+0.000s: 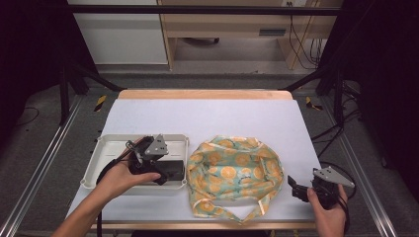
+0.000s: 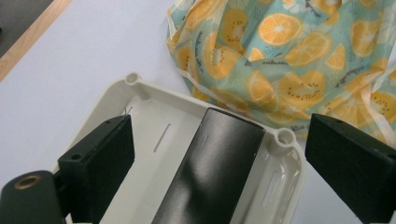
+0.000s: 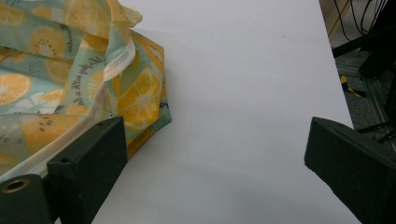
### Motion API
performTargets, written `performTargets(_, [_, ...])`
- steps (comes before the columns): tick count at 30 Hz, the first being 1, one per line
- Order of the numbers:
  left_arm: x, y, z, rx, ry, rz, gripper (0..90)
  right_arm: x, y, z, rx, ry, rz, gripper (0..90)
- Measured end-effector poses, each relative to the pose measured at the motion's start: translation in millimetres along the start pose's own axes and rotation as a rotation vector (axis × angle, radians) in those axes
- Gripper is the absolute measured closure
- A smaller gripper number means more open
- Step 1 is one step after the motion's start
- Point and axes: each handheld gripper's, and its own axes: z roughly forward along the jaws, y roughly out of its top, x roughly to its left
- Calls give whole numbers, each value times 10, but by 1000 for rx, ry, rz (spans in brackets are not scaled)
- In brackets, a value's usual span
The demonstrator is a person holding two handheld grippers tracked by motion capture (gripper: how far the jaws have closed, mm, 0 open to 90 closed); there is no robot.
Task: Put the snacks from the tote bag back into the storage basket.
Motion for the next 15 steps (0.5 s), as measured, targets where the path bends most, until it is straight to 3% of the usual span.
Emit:
performTargets(4, [-16,-9,-7,-21,49,-40,89,-1,0,0,-1,1,-3,66])
performTargets(5, [-6,-14,-22,-32,67,-66,89,-1,0,0,-1,1,-3,66])
performTargets(6, [24,-31,-54,-69,99,-121,94,5,2,-4,-2,4,5,67])
performTargets(7, [24,-31,-54,-69,99,-121,94,5,2,-4,-2,4,5,67])
performTargets(9, [64,-64,-85,-112,125,-178,94,0,0,-3,-5,-1,-4,66])
performTargets(12, [159,-175,-141,-139,173,-244,84,0,2,-7,-5,1,2,67])
performTargets(15, [202,-244,-164,-136,186,-266,84,-1,1,-5,-5,0,1,66])
